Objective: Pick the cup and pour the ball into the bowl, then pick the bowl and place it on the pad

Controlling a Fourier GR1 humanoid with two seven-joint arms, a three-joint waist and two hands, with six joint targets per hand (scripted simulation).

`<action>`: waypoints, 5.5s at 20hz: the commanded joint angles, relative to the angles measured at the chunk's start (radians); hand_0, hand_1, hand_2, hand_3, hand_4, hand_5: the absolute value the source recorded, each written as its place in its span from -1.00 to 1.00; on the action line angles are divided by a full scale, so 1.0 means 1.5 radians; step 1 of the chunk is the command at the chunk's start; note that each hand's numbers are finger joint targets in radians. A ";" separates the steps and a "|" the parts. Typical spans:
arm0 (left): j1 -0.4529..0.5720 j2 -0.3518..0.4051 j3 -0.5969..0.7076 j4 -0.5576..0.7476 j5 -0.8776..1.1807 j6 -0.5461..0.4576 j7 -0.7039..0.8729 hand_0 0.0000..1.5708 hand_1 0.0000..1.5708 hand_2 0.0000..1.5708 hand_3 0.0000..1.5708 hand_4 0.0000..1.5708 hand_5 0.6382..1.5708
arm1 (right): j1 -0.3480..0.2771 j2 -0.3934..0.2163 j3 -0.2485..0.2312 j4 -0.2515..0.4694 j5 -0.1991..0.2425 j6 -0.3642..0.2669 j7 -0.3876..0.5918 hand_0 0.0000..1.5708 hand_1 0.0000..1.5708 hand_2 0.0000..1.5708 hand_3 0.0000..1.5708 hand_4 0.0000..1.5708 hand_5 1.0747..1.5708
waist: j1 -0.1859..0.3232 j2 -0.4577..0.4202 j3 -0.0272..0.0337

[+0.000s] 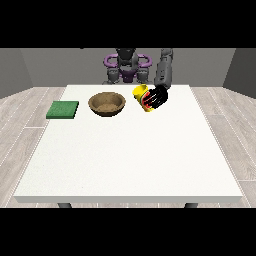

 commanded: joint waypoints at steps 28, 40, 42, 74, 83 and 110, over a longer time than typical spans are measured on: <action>-0.246 -0.137 -0.511 0.301 -0.756 0.166 0.641 0.89 0.89 1.00 1.00 0.19 0.89 | -0.005 0.038 0.036 0.204 0.067 0.000 -0.043 -1.00 -1.00 -1.00 -1.00 -0.52 0.98 | 0.055 -0.154 0.0011; -0.230 -0.176 -0.545 0.153 -0.806 0.008 0.670 0.91 0.91 1.00 1.00 0.36 0.86 | 0.002 0.015 -0.012 0.277 0.053 0.026 -0.079 -1.00 -1.00 -1.00 -1.00 -0.52 0.97 | 0.094 -0.167 -0.0011; -0.192 -0.161 -0.453 0.132 -0.692 0.085 0.656 0.81 0.81 1.00 1.00 0.20 0.87 | 0.031 0.030 0.005 0.255 0.058 0.031 -0.091 -1.00 -1.00 -1.00 -1.00 -0.54 0.97 | 0.086 -0.172 -0.0021; 0.021 -0.010 0.162 -0.177 0.370 -0.382 0.004 -1.00 -1.00 -1.00 -1.00 -1.00 0.96 | 0.035 0.121 0.108 0.003 0.185 -0.122 -0.050 -1.00 -1.00 -1.00 -1.00 -0.38 0.99 | 0.178 0.073 -0.0030; -0.070 0.173 0.180 -0.193 0.384 -0.443 0.161 -1.00 -1.00 -1.00 -1.00 -1.00 0.89 | 0.066 0.171 0.092 0.203 0.179 -0.102 -0.209 -1.00 -1.00 -1.00 -1.00 -0.42 0.99 | 0.197 0.085 0.0003; -0.203 0.319 0.185 -0.307 0.457 -0.500 0.363 -1.00 -1.00 -1.00 -1.00 -1.00 0.91 | -0.145 0.090 -0.073 0.806 0.091 0.024 -0.477 -1.00 -1.00 -1.00 -1.00 -0.52 1.00 | 0.235 0.150 -0.0001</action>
